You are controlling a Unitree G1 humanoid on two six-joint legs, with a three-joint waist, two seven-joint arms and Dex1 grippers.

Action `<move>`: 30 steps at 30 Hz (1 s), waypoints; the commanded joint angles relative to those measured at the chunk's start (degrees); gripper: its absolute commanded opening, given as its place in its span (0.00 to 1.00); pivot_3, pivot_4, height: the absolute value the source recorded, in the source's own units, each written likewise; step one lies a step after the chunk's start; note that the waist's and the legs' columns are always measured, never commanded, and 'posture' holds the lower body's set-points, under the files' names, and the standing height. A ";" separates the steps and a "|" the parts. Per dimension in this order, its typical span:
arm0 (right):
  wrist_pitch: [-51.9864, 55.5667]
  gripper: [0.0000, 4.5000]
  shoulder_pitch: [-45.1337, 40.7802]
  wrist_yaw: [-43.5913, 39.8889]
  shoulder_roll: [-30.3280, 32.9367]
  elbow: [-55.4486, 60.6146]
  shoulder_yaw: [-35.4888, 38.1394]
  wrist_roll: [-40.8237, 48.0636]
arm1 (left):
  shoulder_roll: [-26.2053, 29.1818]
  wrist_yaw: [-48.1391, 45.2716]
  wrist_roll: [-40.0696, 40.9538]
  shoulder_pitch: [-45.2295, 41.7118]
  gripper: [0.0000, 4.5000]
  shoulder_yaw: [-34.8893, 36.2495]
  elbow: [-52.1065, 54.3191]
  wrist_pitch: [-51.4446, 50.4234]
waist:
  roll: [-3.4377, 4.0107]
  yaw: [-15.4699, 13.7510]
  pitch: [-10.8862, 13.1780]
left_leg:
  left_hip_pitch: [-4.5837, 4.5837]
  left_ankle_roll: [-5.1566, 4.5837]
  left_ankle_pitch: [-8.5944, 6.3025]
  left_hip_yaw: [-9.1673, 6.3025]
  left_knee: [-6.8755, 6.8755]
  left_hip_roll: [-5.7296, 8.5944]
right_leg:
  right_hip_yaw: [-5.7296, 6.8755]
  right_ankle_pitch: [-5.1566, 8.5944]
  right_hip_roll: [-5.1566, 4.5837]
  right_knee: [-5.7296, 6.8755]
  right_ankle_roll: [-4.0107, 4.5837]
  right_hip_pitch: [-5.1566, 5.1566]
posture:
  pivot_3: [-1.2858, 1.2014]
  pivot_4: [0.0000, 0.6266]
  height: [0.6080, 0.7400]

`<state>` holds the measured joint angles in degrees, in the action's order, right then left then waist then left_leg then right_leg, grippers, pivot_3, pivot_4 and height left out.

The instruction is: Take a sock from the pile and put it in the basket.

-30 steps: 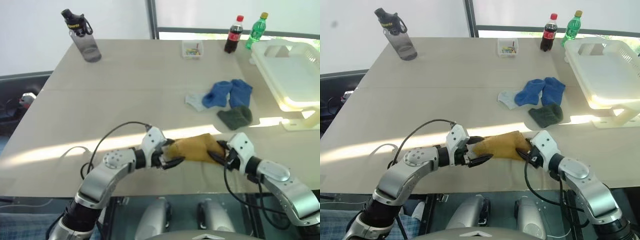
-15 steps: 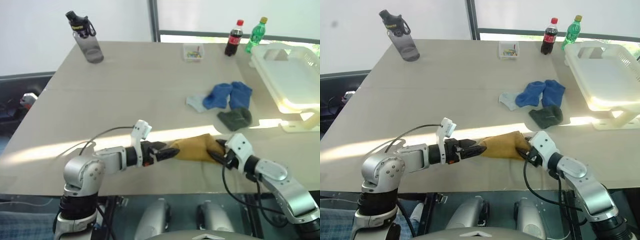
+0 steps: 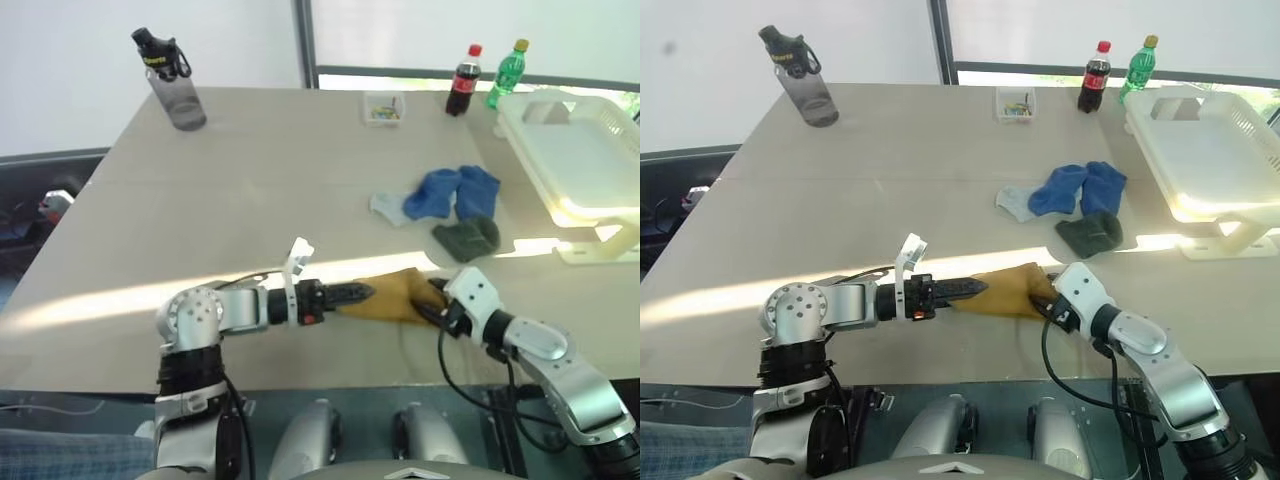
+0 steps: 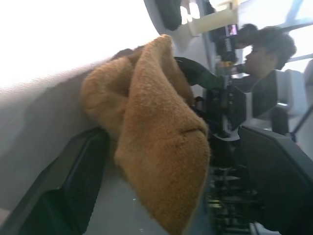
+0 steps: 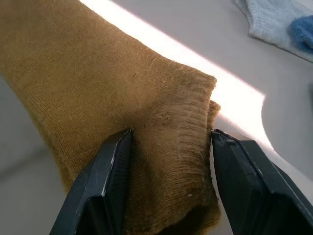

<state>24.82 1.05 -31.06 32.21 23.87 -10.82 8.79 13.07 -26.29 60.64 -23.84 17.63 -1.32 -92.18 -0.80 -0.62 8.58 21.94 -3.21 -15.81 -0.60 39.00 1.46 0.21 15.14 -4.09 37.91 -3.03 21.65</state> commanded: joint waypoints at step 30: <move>10.40 0.59 6.48 -10.04 8.23 13.95 18.86 14.64 | -4.15 -2.71 13.94 -3.87 1.00 -6.02 -5.13 8.25 | 0.03 -0.35 0.04 | 1.06 0.00 0.01 -0.01 -0.28 0.11 | 0.00 -0.01 -0.16 -0.27 0.01 0.91 | 0.52 0.24 1.00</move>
<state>33.71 6.55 -38.37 39.03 33.92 3.28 19.27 9.13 -27.52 74.35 -27.03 12.35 -7.24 -84.61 -0.78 -0.97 8.62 23.02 -3.21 -15.80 -0.61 38.70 1.56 0.21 15.13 -4.25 37.60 -3.02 22.58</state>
